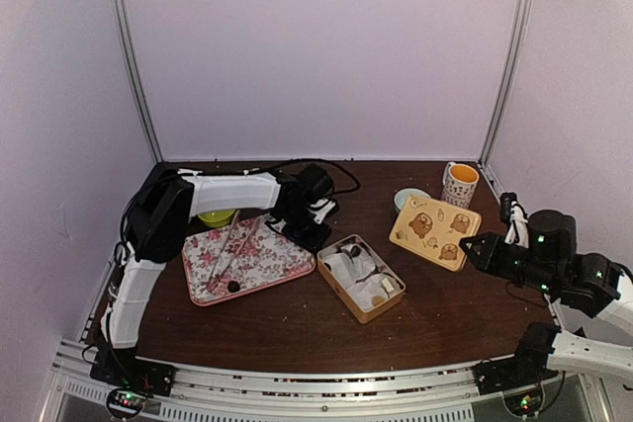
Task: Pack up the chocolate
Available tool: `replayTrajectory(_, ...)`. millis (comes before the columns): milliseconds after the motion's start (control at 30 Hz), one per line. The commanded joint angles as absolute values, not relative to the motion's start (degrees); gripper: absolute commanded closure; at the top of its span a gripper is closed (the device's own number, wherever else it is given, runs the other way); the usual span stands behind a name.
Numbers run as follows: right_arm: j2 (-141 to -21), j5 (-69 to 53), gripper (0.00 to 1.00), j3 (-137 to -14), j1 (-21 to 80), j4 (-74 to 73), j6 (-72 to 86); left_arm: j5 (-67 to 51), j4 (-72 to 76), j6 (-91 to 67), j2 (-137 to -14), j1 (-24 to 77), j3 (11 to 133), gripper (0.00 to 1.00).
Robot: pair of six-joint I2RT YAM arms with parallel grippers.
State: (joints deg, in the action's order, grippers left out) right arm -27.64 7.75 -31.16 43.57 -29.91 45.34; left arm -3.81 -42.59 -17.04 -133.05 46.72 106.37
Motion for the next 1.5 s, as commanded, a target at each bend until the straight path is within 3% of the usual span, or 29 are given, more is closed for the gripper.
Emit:
replayTrajectory(0, -27.73, 8.99, 0.90, -32.10, 43.22, -28.40, 44.85, 1.72, -50.35, -16.00, -132.26, 47.11, 105.46, 1.00)
replayTrajectory(333, -29.72, 6.99, 0.90, -31.98, 43.15, -28.11, 44.74, 4.24, -51.15, -18.15, -125.71, 47.46, 95.97, 1.00)
replayTrajectory(533, -33.86, 5.34, 0.89, -39.37, 43.15, -42.57, 40.35, 1.41, -45.05, -18.41, -121.95, 47.70, 94.37, 1.00)
replayTrajectory(767, -38.03, -0.25, 0.88, -47.62, 43.26, -60.68, 37.57, 3.65, -43.08, -18.98, -122.01, 47.64, 99.84, 1.00)
replayTrajectory(1133, -40.67, -3.32, 0.94, -51.66, 43.31, -73.83, 33.96, 0.30, -40.99, -18.57, -126.58, 47.55, 106.18, 1.00)
replayTrajectory(1300, -43.62, -13.26, 0.97, -52.30, 43.24, -75.59, 29.12, -3.06, -38.97, -18.02, -127.38, 47.55, 106.38, 1.00)
replayTrajectory(1467, -43.89, -15.23, 0.98, -55.13, 43.25, -77.08, 27.40, -4.49, -38.75, -17.78, -127.95, 47.59, 106.61, 1.00)
